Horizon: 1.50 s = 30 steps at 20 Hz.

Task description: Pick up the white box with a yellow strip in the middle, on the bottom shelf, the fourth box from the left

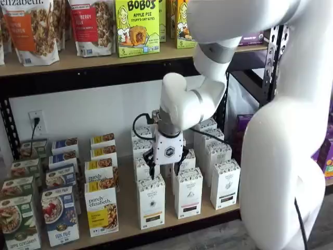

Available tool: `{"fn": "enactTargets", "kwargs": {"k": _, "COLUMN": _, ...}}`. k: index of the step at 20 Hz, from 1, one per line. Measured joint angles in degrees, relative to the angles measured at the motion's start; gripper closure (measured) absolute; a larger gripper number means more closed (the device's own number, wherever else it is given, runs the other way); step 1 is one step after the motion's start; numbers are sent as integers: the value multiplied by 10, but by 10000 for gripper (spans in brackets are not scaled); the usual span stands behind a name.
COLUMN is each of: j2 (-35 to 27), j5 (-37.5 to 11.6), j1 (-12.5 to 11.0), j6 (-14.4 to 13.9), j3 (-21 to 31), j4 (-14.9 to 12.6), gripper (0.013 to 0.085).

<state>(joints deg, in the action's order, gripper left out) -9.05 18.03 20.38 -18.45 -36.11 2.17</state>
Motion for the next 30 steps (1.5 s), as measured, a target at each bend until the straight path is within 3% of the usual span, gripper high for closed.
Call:
{"fn": "enactTargets", "kwargs": {"k": 6, "j2": -52, "j5": -20, "j1": -3, "j6": 47, "j3": -28, "j4": 46, "gripper": 130}}
{"fn": "enactTargets", "kwargs": {"k": 15, "j2": -129, "j5": -33, "j1": -11, "j6": 96, "j3": -79, "j4": 88, "gripper": 130}}
{"fn": "enactTargets", "kwargs": {"k": 24, "j2": -210, "j5": -38, "j1": -22, "j6": 134, "j3": -157, "j4": 116, "gripper": 130}}
{"fn": "enactTargets", "kwargs": {"k": 26, "j2": -231, "j5": -33, "j1": -29, "j6": 127, "j3": -181, "j4": 101, "gripper": 130}}
{"fn": "enactTargets", "kwargs": {"k": 30, "j2": -256, "j5": -30, "j1": -35, "j6": 137, "j3": -208, "j4": 105, "gripper": 130}}
